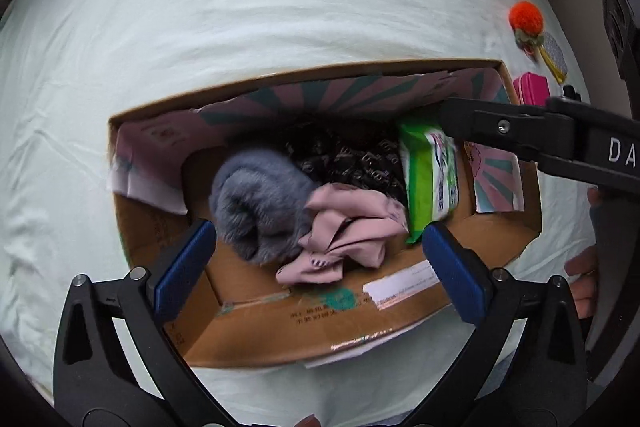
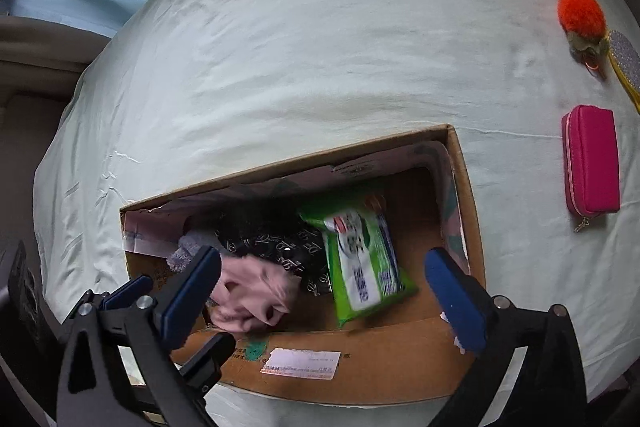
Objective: Organize soft objects
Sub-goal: 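Open the left gripper over the box while the right releases the wipes pack into it, then withdraw both grippers from the box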
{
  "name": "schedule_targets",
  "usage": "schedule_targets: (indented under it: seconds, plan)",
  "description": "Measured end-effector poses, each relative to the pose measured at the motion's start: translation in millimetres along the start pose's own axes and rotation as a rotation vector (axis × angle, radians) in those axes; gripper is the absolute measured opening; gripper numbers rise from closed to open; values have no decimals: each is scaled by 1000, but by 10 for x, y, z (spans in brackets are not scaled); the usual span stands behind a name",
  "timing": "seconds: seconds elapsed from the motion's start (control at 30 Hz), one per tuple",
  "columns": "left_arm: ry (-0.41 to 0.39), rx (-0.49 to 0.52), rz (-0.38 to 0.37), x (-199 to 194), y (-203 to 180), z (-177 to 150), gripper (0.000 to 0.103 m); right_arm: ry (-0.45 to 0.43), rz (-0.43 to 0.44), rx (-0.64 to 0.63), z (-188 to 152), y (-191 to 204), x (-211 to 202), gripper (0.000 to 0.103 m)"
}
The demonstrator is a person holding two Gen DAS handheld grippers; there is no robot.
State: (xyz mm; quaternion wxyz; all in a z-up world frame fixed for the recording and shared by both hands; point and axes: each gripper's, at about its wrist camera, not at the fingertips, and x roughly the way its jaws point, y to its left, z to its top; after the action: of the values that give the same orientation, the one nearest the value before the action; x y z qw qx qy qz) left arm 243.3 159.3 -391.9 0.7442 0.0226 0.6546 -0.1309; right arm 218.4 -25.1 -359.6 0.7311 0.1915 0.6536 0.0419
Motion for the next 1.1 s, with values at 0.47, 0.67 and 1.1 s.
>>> schedule_targets:
  seconds: [0.47,0.67,1.1]
  plan:
    - [-54,-27,35,-435,33,-209,102,-74,3,-78,-182,134,-349,101]
    - [-130,-96,27,-929,69,-363,103,-142,-17,-157,-335,310,-747,101]
    - [-364,-172,99,-2089,14,-869,103,-379,-59,-313,-897,623,-1938,101]
